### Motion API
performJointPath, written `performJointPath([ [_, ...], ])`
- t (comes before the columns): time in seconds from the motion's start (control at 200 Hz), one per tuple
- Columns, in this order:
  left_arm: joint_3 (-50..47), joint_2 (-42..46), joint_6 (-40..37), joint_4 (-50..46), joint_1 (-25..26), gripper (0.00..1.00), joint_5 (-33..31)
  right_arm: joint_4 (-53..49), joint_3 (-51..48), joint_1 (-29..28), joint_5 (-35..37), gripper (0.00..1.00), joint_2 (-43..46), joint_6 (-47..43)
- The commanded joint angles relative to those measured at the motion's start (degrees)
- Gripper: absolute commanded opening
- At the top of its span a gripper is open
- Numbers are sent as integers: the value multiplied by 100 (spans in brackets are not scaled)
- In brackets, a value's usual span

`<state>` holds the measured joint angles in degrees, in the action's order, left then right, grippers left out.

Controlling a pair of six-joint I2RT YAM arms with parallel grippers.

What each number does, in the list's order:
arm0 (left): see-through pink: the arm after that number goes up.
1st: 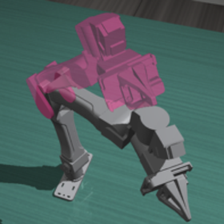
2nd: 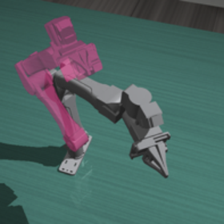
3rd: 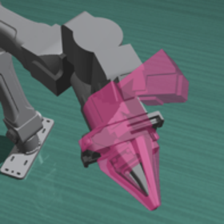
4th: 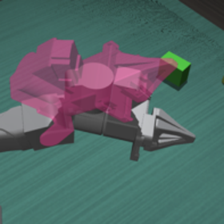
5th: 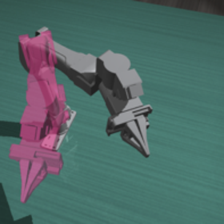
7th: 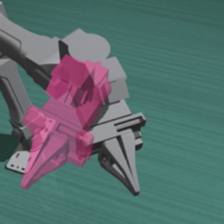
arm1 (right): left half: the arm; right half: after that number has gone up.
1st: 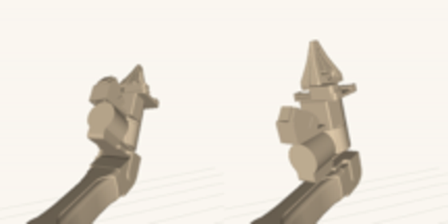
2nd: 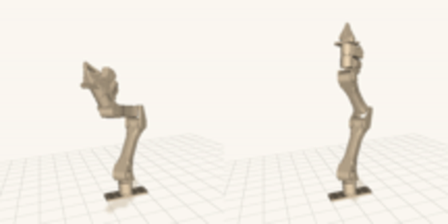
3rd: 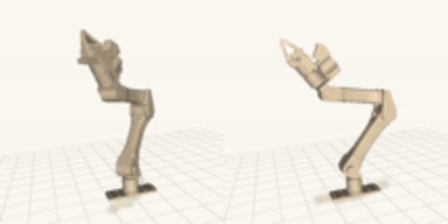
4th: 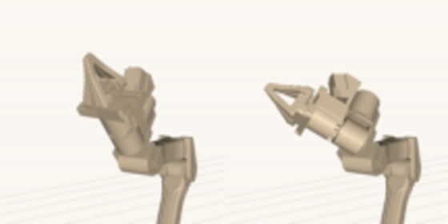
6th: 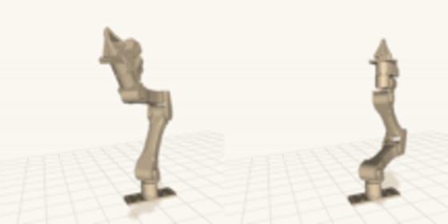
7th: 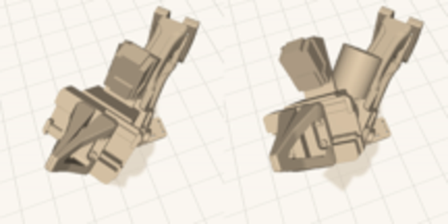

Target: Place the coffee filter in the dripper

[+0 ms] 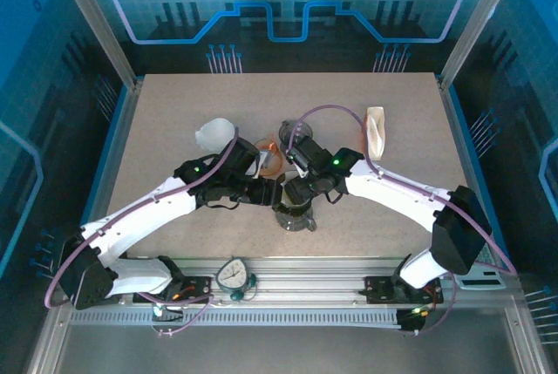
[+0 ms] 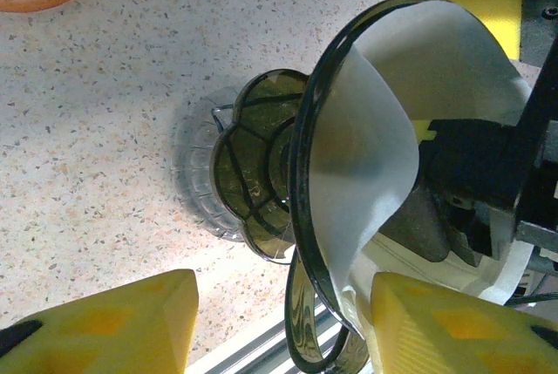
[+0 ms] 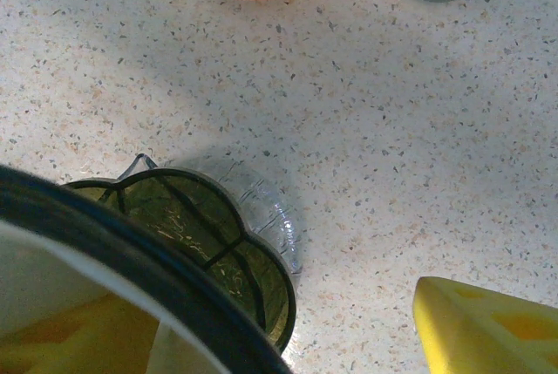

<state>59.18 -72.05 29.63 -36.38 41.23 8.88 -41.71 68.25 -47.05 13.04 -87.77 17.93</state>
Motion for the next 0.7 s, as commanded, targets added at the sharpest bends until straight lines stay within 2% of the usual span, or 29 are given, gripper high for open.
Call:
performJointPath([
  [0.0,-114,263,-37,198,18,60,61,36,-100,47,140,78,-123,11],
  [0.2,-209,592,109,703,-119,70,163,116,-185,38,138,78,-48,96],
  [0.405,-48,239,37,685,-150,69,266,120,-178,40,129,78,1,105],
  [0.575,-7,-3,28,678,-160,62,298,146,-215,38,120,78,18,131],
  [0.695,91,-130,-1,470,-171,53,160,162,-224,44,133,78,48,165],
])
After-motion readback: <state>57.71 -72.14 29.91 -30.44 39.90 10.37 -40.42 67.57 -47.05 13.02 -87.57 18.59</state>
